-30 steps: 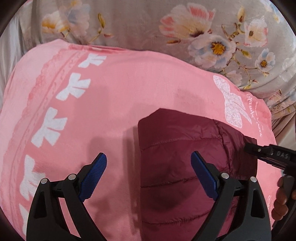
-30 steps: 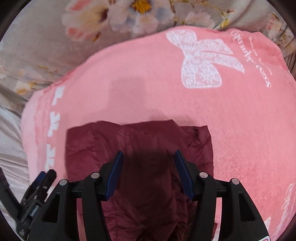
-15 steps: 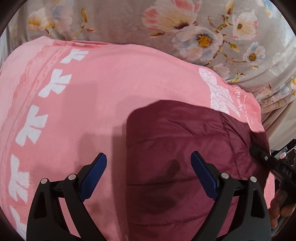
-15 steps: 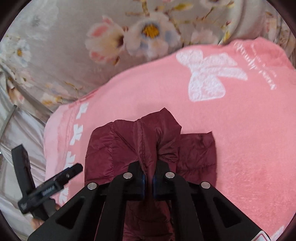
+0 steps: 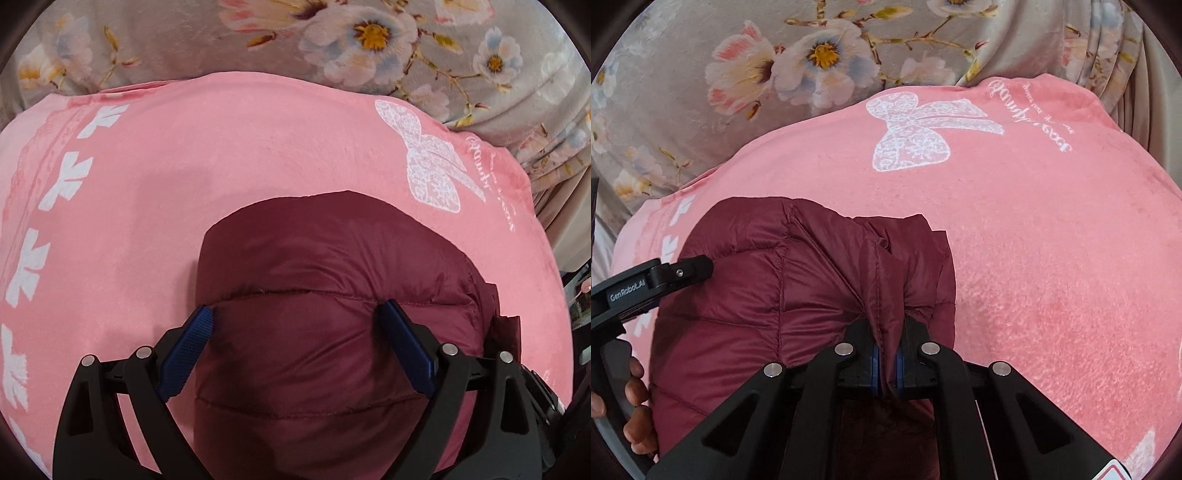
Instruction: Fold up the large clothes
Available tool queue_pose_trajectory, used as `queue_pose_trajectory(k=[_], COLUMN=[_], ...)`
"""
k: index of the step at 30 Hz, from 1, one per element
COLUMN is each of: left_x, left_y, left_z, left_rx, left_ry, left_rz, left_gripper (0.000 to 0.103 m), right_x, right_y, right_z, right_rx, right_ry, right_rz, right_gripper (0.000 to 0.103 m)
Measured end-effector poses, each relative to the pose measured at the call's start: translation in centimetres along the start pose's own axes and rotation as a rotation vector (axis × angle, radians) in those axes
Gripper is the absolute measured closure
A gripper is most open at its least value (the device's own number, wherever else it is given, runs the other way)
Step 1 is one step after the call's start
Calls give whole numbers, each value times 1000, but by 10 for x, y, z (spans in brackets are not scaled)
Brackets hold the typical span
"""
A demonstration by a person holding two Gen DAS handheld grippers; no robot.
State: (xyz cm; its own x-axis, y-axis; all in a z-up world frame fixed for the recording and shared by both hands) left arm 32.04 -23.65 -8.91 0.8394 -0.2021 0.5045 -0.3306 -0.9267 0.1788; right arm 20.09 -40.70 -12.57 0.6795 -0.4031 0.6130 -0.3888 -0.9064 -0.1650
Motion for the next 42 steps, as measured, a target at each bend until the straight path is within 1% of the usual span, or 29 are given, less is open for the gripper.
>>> queue_pose_trajectory(k=[3,8,15,21,37,39,42], left_x=[-4,-7,-9,-8,-6,-6,-6], left_y=[1,-3,-2,0,3,2,3], left_z=[10,25,34,39,46,46,46], left_rx=[9,3,21,47,76,78,73], left_ry=[7,16,57,89,119,120,117], left_rz=[21,0,13,34,52,53,50], left_gripper=[11,5,5,5,5,5,5], right_x=[-4,-6,-9,-9,-7,-7,-6], right_y=[4,11,13,12,15,16,24], right_z=[5,16,23,25,31,31,30], right_rx=[13,59,101,93,124,139,227], right_ry=[16,32,59,74,75,77,71], right_rz=[16,70,113,108,146,160,234], right_gripper=[98,97,95,95,95,95,94])
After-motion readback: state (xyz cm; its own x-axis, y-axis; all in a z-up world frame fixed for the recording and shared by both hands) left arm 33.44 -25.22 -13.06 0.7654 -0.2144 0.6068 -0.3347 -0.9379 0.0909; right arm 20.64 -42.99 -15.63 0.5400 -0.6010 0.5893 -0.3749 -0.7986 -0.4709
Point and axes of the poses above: each gripper's, at about its wrist camera, not at the fingertips, and z roughly the way its jaws point, y to its right, x to its top, the point moved 10 cm from there along z, roughly the way its jaws point, and after that the axes turned 3 degrees about -z, right-handed, at the moved point
